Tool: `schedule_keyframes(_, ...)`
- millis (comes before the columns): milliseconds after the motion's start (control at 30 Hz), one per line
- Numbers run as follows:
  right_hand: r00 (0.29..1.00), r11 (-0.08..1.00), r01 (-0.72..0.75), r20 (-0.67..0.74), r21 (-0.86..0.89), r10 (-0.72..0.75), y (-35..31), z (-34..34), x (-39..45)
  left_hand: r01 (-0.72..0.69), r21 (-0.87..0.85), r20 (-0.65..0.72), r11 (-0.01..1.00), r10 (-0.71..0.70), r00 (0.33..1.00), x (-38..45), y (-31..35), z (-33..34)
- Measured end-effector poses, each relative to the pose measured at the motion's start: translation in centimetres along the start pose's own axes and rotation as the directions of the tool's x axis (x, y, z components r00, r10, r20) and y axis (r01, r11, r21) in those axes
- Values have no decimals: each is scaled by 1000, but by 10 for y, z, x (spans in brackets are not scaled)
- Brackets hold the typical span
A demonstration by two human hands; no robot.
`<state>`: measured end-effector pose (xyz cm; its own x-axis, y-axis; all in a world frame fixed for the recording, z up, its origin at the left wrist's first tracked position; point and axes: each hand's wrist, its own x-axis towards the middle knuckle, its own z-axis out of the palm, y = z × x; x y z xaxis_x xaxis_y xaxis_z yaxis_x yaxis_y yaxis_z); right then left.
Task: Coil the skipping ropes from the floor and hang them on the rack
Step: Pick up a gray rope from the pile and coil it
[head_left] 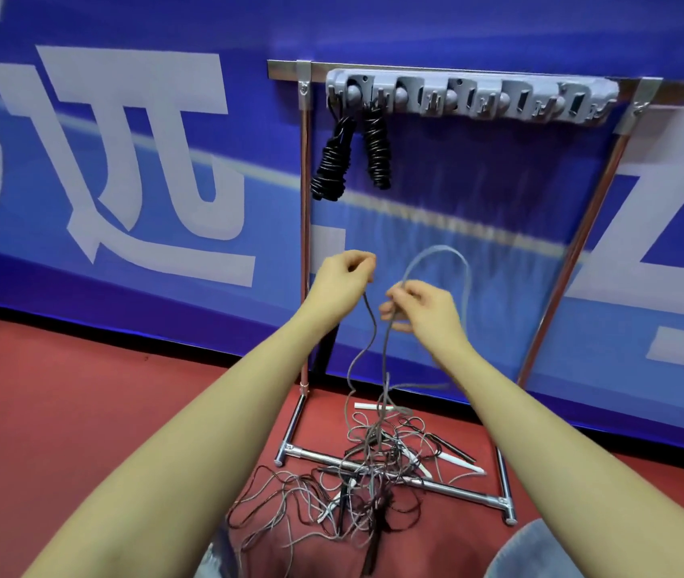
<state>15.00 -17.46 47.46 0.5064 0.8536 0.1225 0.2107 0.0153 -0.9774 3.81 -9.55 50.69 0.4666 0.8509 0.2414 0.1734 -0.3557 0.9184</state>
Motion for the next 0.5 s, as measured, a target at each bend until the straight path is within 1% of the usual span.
schedule_keyframes(67, 994, 978, 20, -108, 206, 2, -9, -1, 1, 97, 22, 82, 995, -98, 992, -7, -14, 6)
schedule_keyframes(100, 990, 963, 40, -144, 266, -1, -13, -2, 2, 101, 69, 145, 992, -110, 983, -12, -22, 11)
schedule_keyframes(167, 983, 941, 70, -183, 331, -8, -19, -4, 4, 30, 189, 256, 981, -79, 963, -21, -36, 19)
schedule_keyframes(200, 982, 929, 77, -187, 361, -9, -21, -5, 4, -6, 217, 279, 976, -56, 959, -23, -42, 22)
schedule_keyframes(267, 984, 904, 87, -175, 419, -13, -22, -8, 5, -27, 213, 245, 977, -26, 969, -23, -45, 24)
schedule_keyframes(333, 989, 883, 91, -147, 461, -25, -21, -12, 7, -27, 231, 163, 973, -12, 987, -19, -42, 23)
schedule_keyframes(367, 992, 883, 80, -124, 462, -25, -18, -15, 8, -35, 244, 123, 969, 5, 992, -17, -39, 22)
schedule_keyframes(400, 996, 903, 53, -92, 427, -14, -13, -18, 9, -43, 244, 87, 969, 22, 996, -15, -35, 21)
schedule_keyframes(433, 999, 941, 13, -53, 339, 5, -6, -20, 8, -50, 227, 51, 973, 40, 998, -12, -30, 19)
schedule_keyframes(500, 997, 998, -40, 74, 47, 37, 11, -19, 3, -69, 180, 11, 981, 68, 998, -5, -21, 14)
